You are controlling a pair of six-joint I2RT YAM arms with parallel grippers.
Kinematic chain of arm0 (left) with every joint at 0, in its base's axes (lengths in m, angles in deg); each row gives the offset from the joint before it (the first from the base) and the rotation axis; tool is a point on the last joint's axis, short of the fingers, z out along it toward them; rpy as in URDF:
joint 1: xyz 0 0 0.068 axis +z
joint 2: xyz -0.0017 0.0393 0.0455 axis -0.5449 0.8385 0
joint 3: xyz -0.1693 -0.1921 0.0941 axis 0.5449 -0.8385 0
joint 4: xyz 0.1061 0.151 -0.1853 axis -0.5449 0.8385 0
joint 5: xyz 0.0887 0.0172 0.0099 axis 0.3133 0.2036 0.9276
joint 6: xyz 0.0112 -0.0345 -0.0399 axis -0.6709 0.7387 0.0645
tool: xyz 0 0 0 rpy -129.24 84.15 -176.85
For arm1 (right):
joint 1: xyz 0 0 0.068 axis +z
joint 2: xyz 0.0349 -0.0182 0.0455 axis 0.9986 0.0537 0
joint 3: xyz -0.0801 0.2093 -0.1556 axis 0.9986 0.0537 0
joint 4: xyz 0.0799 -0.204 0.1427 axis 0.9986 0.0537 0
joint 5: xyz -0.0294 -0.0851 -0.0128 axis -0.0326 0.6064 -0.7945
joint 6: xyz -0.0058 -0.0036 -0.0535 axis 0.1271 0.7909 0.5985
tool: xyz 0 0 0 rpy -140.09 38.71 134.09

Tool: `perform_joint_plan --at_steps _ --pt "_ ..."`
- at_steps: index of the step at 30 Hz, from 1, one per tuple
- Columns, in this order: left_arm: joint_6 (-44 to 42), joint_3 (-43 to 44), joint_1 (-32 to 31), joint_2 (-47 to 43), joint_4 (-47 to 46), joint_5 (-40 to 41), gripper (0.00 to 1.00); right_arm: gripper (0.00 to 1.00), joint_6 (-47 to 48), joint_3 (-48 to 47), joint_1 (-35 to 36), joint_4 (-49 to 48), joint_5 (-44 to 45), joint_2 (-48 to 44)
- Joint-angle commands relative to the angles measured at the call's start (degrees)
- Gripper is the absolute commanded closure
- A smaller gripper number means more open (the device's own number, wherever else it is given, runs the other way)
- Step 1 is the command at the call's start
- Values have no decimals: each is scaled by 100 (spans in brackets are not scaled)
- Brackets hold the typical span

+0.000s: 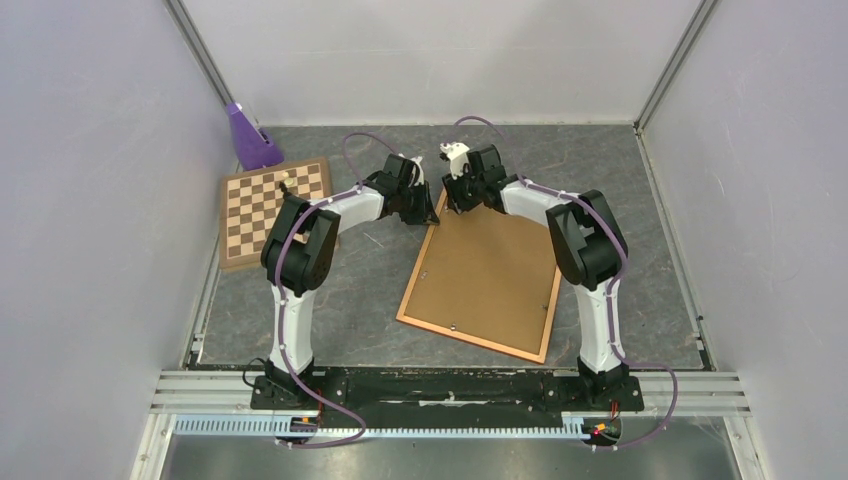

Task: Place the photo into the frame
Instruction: Install the photo frame at the center of the board.

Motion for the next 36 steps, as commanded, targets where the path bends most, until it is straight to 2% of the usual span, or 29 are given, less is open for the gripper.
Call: perform_joint_plan --at_steps 1,13,18,24,36 --pt "123 -184 -44 -81 187 -140 98 66 -187 -17 136 28 -133 107" --pt "116 -333 46 -135 84 -79 98 67 -259 330 179 -83 -180 -122" --pt "110 -340 59 -135 74 -79 98 67 -193 332 170 -126 111 -247" --pt "82 -360 81 -130 66 -79 98 67 96 279 153 -193 1042 -352" --pt "61 -351 108 -88 64 -105 98 67 218 479 153 -394 1049 -294"
